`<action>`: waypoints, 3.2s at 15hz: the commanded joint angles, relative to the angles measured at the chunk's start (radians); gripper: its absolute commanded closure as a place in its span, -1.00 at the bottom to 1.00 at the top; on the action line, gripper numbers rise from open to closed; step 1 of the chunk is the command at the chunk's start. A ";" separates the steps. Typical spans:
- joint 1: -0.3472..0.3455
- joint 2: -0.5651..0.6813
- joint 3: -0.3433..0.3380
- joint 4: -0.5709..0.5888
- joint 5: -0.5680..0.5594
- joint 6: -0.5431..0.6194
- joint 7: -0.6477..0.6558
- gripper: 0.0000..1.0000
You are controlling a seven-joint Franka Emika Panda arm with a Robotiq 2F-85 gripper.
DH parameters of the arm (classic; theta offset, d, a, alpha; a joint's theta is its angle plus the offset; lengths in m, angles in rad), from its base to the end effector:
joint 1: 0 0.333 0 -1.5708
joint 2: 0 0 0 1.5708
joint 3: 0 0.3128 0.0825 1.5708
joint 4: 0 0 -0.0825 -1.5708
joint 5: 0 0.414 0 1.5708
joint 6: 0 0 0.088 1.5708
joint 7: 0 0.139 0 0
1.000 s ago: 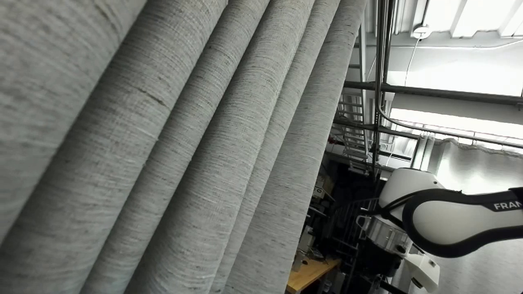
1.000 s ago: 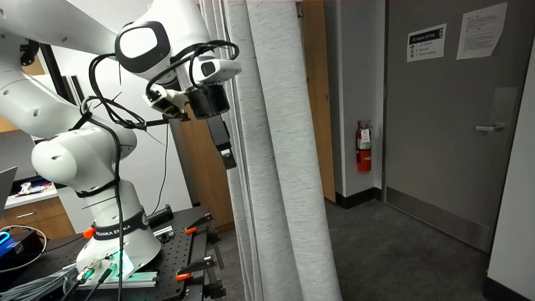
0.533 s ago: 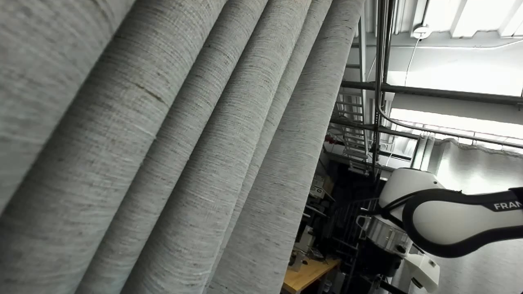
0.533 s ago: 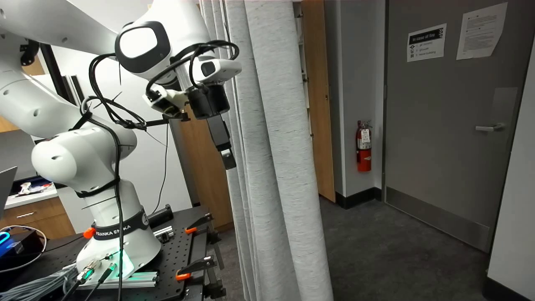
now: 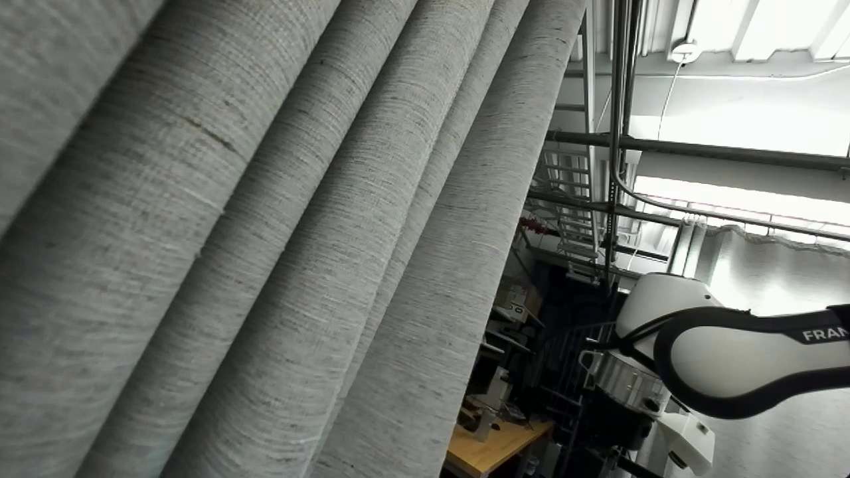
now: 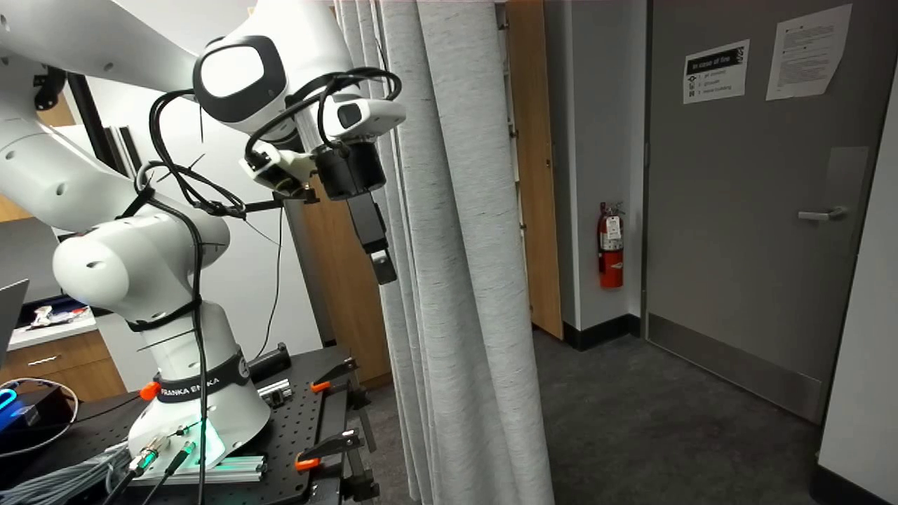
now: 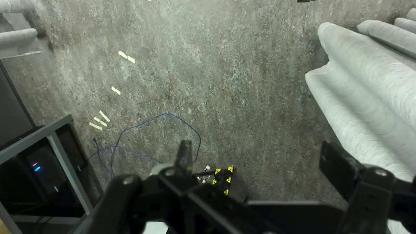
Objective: Slide the curtain to the right
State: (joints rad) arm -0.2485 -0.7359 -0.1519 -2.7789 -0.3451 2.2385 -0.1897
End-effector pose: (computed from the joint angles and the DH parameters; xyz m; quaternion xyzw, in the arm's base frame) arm 0.3400 -0.1541 0.3847 0.9907 0.0032 0.0686 0.1173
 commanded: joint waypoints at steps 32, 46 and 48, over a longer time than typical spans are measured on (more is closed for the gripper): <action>0.330 0.070 -0.118 0.161 0.341 0.312 -0.198 -1.00; 0.492 0.065 -0.146 0.208 0.449 0.298 -0.339 -1.00; 0.527 0.069 -0.144 0.220 0.487 0.309 -0.345 -1.00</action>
State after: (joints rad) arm 0.2182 -0.6758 -0.2783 -2.5908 0.0738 2.5369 -0.4865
